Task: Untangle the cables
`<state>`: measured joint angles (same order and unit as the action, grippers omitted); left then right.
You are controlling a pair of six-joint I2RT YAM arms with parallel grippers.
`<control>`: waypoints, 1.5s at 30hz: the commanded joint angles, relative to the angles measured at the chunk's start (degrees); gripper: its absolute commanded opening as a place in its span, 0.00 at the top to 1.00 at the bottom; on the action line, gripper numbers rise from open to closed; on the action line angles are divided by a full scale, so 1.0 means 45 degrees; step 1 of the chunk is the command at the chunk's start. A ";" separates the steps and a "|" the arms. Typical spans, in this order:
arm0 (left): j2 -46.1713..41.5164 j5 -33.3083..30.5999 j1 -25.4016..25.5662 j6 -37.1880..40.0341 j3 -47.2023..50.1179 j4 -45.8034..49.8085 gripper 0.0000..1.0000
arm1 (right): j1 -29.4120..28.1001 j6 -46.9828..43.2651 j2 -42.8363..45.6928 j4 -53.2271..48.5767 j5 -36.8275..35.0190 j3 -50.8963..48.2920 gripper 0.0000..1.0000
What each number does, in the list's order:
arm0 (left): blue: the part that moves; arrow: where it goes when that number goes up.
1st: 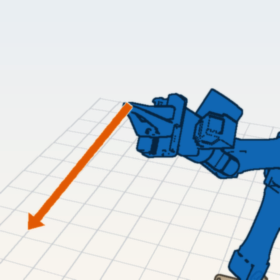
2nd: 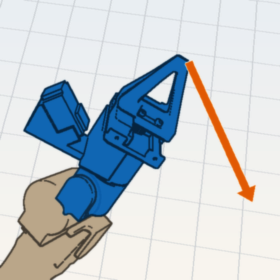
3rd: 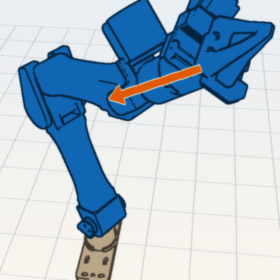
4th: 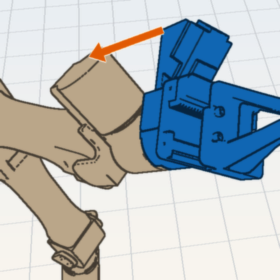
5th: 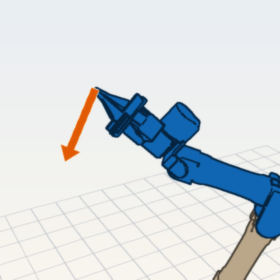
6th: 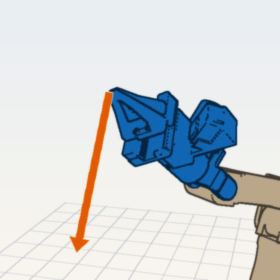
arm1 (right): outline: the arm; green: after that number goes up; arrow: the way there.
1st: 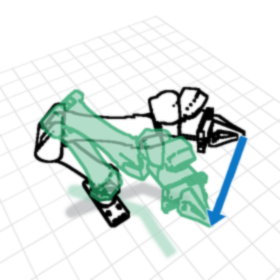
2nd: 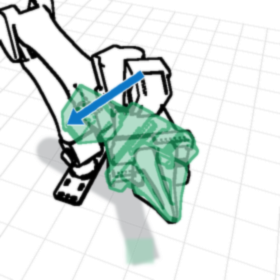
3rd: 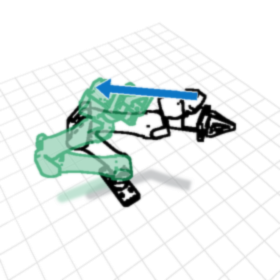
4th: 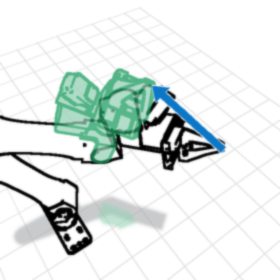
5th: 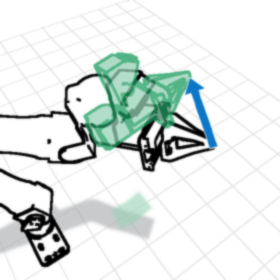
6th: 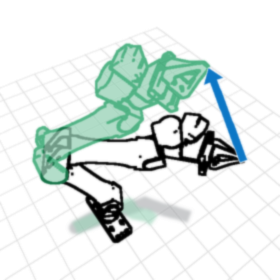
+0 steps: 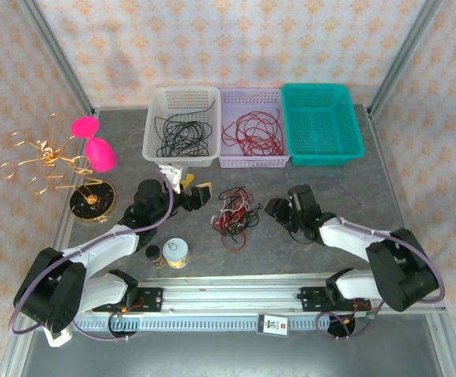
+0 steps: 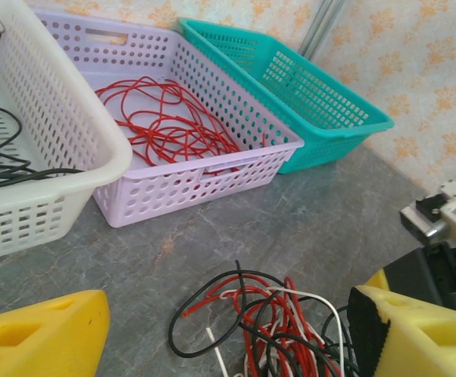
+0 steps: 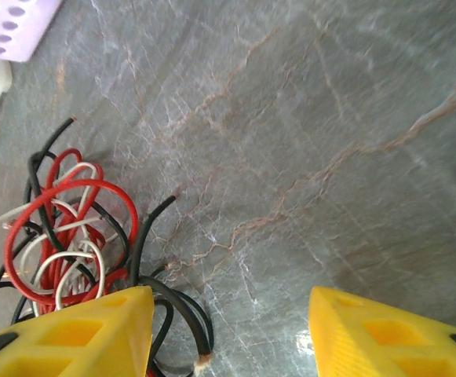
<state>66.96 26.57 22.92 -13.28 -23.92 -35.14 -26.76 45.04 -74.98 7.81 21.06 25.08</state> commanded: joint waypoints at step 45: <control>0.4281 0.3701 0.1471 0.1271 -0.7655 0.0621 0.88 | -0.1326 -0.6492 0.0646 -0.7369 0.2111 1.2786 1.00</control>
<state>86.41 45.67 29.28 -7.03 -57.54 -30.57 -32.47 15.81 -72.71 -26.37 28.36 81.14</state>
